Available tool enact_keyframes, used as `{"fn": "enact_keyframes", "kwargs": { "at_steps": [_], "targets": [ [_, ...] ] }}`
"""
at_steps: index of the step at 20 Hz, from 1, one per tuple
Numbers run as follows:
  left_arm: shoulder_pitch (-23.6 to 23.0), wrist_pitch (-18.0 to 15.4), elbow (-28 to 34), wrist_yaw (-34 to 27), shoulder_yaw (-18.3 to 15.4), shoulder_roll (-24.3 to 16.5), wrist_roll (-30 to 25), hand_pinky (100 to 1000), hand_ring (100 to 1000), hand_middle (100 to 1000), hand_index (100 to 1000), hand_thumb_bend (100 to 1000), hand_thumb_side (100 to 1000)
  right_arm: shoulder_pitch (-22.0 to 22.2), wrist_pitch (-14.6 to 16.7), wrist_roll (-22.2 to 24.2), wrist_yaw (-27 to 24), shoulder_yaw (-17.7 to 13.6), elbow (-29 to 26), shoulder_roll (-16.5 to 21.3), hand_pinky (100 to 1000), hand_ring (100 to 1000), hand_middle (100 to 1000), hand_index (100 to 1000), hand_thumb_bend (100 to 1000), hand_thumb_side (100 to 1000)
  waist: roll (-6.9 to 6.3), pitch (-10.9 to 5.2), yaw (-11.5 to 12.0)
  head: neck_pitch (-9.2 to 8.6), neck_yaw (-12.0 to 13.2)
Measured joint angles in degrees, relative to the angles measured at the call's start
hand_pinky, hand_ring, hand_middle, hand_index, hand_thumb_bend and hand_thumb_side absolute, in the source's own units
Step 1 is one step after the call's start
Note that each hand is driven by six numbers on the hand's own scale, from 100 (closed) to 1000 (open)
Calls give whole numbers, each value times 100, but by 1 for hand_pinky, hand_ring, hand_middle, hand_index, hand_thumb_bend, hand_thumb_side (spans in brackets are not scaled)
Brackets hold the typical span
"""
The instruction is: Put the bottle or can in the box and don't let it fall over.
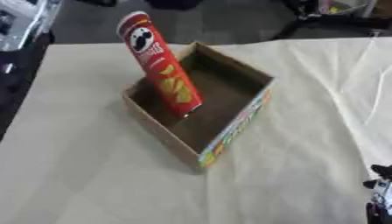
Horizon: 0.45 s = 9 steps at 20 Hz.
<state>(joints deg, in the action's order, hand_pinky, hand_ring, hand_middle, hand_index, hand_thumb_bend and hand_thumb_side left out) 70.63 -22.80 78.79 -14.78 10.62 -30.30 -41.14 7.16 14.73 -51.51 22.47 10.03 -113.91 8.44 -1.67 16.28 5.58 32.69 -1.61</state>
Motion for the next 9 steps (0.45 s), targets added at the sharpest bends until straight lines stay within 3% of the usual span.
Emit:
{"fn": "enact_keyframes", "kwargs": {
  "at_steps": [2,5,9],
  "targets": [
    [-374,206,594,-1095,-166,-328,-168,615,835,841,918,100,574,58,63,8,8,-69,0,61,409,585,739,946,100,638,42,-80,52,36,-71],
    [-1125,563,1573,-2440,-421,-760,161,598,832,844,932,100,565,159,147,14,21,-157,0,156,417,594,747,950,100,633,129,-177,82,132,-181],
    [-2063,1011,2795,-3488,-669,-969,874,594,834,847,941,100,565,245,217,29,20,-228,0,213,431,614,769,962,100,622,239,-329,91,252,-244]
  ]
}}
